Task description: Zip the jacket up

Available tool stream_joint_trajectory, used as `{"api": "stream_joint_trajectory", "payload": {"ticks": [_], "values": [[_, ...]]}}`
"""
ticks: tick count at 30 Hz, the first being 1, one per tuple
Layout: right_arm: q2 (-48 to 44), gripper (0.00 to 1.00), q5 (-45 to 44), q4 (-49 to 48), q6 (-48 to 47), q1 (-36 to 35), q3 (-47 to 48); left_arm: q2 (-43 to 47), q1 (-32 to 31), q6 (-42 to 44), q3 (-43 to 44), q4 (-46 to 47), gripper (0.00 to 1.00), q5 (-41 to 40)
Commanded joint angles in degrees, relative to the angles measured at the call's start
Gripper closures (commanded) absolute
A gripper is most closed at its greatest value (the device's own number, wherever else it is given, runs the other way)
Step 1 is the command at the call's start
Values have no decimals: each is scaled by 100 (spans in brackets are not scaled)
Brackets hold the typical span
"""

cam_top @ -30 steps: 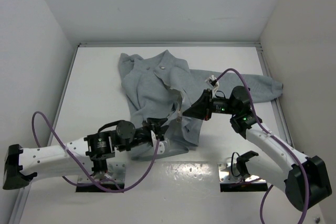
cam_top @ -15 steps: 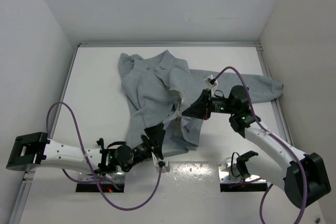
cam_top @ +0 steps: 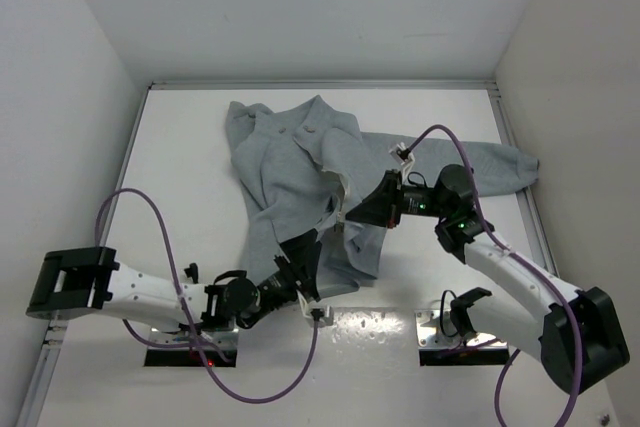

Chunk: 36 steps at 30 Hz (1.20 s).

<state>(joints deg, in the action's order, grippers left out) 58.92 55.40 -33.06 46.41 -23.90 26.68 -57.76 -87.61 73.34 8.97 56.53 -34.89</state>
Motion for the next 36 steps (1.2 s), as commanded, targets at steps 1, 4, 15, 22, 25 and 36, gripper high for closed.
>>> {"api": "stream_joint_trajectory", "payload": {"ticks": [1,4,15,22,25,36], "values": [[-64,100,-38,-526,192,-62,-31,-489,-98,347,297,1076,45,-61],[-30,100,-29,-596,245,-71,-57,-937,-98,470,474,1525,46,-210],[6,100,-29,-728,447,-106,-110,-1484,-98,734,658,2345,49,-395],[-3,100,-64,-728,474,-132,-128,-1792,-256,918,658,2713,49,-282],[6,100,-55,-737,483,-159,-84,-1959,-318,919,606,2775,49,-342],[6,100,-46,-772,571,-282,-180,-2143,-318,1086,711,3127,46,-395]]}}
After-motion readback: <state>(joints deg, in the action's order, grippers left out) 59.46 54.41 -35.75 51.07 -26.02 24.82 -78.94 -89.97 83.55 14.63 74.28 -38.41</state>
